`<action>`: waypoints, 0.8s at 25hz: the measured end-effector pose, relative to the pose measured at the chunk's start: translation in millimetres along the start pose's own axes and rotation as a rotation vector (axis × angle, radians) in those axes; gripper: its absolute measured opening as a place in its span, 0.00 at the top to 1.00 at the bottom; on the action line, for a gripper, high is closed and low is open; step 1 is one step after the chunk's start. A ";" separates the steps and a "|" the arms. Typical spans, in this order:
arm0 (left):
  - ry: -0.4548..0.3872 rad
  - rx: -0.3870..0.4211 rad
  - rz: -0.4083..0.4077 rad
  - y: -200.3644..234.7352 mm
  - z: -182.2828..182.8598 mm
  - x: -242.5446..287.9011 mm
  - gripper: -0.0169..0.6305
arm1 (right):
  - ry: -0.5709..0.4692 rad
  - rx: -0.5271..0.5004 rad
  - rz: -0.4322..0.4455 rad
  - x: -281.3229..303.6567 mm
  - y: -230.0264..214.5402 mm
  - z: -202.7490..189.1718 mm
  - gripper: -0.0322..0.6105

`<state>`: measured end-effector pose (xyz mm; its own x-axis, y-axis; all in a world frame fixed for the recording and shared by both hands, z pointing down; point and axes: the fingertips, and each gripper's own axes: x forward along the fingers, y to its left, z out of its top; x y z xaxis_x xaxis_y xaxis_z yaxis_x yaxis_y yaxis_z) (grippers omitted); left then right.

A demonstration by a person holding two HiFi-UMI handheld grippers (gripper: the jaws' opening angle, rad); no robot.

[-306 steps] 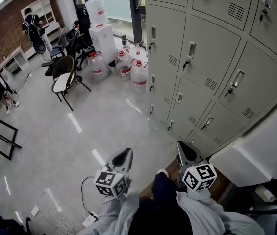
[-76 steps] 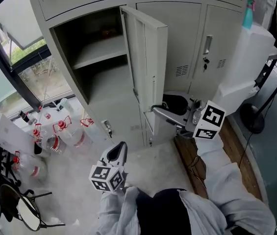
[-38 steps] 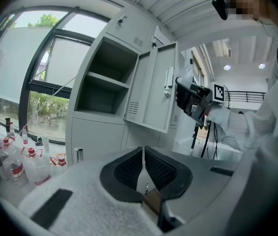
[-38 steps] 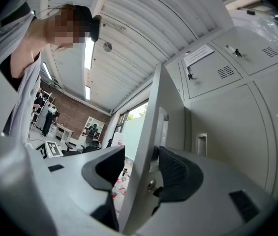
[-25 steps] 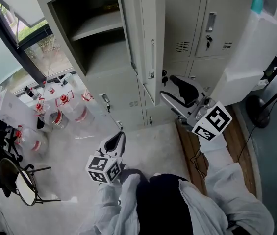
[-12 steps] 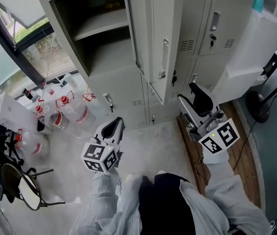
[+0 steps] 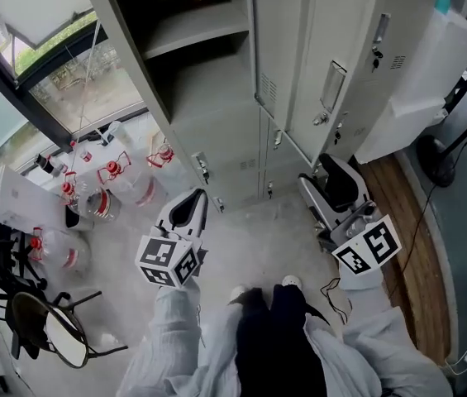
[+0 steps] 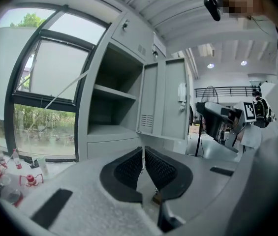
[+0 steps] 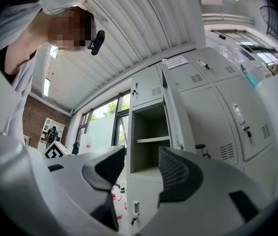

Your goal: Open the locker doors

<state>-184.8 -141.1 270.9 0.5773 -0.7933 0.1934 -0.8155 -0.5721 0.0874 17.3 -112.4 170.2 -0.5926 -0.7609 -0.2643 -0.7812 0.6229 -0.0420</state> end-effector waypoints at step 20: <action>-0.090 -0.100 0.163 121.9 -92.6 1.7 0.95 | 0.195 0.044 0.171 99.7 57.0 -200.5 0.63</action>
<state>-287.1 -192.8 372.5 0.4348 -0.8917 0.1257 -0.8960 -0.4143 0.1597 -125.7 -189.2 334.7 -0.7453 -0.6619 -0.0802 -0.6597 0.7495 -0.0554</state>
